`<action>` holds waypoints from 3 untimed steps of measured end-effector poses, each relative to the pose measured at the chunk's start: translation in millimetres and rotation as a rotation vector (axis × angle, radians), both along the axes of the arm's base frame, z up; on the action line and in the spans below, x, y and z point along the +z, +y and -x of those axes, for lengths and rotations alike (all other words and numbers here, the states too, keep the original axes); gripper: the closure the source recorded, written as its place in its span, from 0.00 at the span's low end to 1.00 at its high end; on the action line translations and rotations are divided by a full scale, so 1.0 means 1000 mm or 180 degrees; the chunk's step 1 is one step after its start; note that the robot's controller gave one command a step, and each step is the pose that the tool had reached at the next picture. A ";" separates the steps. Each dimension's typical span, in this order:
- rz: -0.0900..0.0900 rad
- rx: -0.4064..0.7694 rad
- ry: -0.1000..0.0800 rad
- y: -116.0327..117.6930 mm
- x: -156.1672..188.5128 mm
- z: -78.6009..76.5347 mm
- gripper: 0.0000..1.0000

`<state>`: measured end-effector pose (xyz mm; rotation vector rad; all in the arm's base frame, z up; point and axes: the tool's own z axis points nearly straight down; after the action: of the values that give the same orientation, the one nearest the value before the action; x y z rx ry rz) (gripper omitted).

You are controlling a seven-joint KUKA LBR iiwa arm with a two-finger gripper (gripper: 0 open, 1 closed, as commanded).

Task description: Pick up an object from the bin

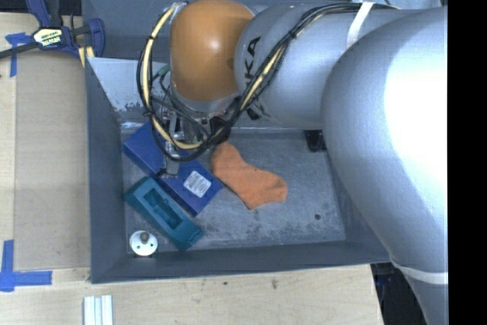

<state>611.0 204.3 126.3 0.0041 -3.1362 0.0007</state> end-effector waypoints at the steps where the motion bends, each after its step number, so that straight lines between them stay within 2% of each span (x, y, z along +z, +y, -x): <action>1: -0.0004 -0.0007 -0.0023 -0.001 0.005 -0.002 0.00; 2: -0.0003 0.0118 -0.0024 -0.007 -0.002 0.004 0.00; 3: -0.0002 0.0126 -0.0018 -0.022 -0.010 0.003 0.00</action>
Offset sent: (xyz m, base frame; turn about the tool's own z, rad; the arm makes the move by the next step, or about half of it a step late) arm -0.0149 -0.0174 -0.0146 -0.0991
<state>607.9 181.9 116.5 0.0663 -3.1413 -0.0004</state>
